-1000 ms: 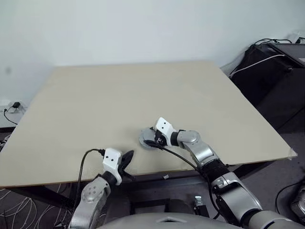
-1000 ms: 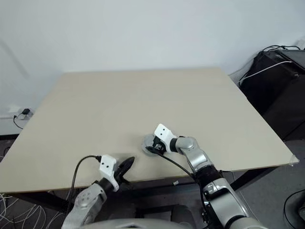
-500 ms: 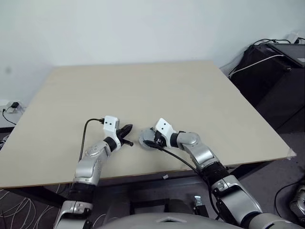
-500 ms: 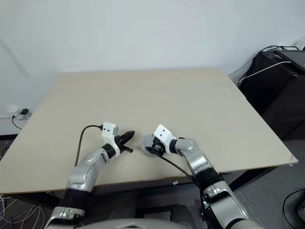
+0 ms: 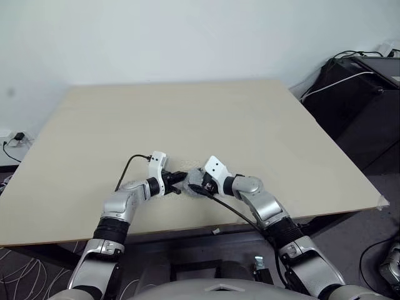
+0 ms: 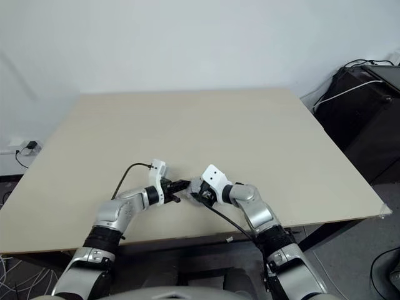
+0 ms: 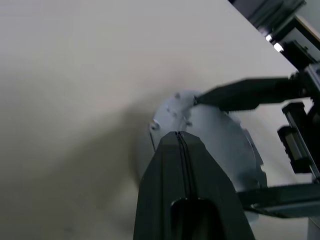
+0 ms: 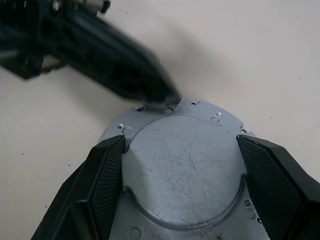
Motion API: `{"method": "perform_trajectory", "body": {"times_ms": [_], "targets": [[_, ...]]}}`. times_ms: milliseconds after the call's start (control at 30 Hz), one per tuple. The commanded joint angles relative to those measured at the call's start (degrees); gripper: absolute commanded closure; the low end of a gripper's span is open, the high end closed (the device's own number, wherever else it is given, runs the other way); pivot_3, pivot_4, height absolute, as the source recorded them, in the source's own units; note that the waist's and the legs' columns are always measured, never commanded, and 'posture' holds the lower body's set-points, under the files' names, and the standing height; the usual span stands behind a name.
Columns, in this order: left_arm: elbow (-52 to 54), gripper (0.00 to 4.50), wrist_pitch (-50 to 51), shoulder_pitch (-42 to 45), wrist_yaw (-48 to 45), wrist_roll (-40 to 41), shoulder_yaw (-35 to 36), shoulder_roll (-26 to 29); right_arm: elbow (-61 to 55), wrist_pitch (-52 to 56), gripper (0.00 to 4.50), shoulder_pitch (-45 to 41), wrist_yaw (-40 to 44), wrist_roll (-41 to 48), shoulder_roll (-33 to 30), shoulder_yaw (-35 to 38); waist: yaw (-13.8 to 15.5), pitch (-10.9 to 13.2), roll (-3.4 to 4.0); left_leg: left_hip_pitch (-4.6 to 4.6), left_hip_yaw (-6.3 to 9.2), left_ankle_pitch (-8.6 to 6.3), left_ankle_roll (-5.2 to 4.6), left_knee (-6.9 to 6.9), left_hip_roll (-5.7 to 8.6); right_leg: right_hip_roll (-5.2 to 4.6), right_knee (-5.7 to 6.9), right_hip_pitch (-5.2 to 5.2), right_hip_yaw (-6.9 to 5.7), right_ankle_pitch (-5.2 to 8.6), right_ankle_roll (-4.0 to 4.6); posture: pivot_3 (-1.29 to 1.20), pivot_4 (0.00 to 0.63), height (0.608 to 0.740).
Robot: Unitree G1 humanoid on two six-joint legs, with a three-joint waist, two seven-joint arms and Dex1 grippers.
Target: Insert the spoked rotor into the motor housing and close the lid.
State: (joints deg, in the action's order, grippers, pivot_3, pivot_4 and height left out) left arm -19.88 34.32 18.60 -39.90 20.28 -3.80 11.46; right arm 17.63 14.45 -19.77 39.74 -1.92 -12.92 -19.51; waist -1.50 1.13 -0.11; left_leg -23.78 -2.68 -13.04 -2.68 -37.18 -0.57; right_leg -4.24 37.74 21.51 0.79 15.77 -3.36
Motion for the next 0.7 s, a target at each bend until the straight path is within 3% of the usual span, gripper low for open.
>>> {"method": "perform_trajectory", "body": {"times_ms": [33,267,400,700], "targets": [[0.59,4.5,1.1,1.06,-0.65,-1.45,-1.96,0.53,-0.87,0.93,1.25,0.26,-0.14,-0.45,-0.5,0.08,0.07,0.0,0.0,0.01,0.0,-0.03,0.04,0.0,0.01,-0.03,0.0,-0.01,-0.01,0.02,0.04,0.0,0.0,0.74],[-0.34,4.5,1.59,0.39,1.4,-3.86,-2.96,0.09,-1.36,-0.01,1.25,0.26,0.12,0.21,-0.13,0.32,0.27,-0.04,-0.03,0.03,0.01,-0.11,0.18,0.01,0.07,-0.29,0.01,-0.04,0.01,0.02,0.06,0.0,0.0,0.74],[-0.27,4.5,1.67,0.34,1.57,-3.79,-2.83,-0.13,-3.43,0.6,0.03,0.47,0.51,2.12,0.41,1.61,0.35,-0.04,-0.03,0.02,0.08,-0.11,0.19,0.02,0.07,-0.47,0.0,-0.02,0.0,0.03,0.07,0.0,0.0,0.74],[0.28,4.5,1.4,0.01,1.68,-3.47,-2.55,-0.39,-15.23,2.78,0.03,4.07,-3.52,8.23,-0.03,9.68,0.65,-0.04,-0.03,-0.09,0.11,-0.12,0.2,0.1,0.1,-0.73,-0.02,0.08,0.05,0.05,0.12,0.0,0.0,0.74]]}}
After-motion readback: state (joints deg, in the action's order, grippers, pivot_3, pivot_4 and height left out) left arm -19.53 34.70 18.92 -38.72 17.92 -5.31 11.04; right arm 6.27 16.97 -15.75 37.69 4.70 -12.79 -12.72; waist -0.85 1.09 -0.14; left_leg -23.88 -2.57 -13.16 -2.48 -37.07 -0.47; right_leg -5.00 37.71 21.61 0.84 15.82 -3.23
